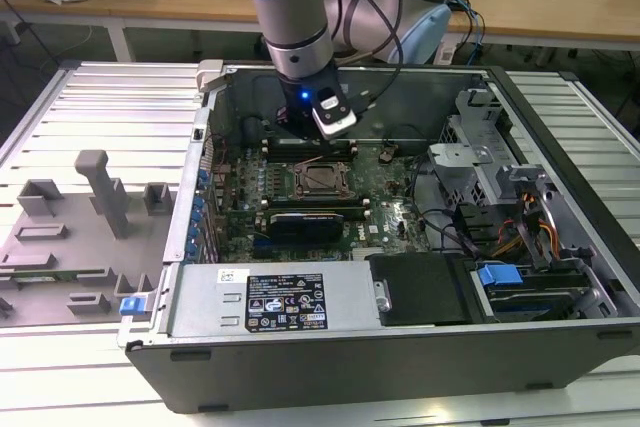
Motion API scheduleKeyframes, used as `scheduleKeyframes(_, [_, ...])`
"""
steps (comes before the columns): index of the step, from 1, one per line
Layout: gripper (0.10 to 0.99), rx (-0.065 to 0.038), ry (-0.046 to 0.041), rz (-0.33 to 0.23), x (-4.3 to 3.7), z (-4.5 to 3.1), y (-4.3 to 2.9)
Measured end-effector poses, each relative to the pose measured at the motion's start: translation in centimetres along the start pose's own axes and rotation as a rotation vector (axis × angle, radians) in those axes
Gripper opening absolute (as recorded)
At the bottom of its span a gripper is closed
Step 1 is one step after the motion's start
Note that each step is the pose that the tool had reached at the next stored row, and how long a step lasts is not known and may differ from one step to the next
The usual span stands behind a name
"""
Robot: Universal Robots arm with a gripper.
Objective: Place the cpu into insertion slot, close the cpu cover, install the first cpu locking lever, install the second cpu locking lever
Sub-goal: 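Install the first cpu locking lever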
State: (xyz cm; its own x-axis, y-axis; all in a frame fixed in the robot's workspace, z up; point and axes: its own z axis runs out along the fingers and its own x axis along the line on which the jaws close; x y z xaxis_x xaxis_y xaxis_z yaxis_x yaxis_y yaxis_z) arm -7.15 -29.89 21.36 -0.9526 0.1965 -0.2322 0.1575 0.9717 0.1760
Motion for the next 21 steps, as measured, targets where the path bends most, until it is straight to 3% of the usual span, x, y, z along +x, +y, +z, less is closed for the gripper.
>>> scheduleKeyframes(21, [0.106, 0.033, -0.025, 0.136, 0.66, 1.06, 0.8])
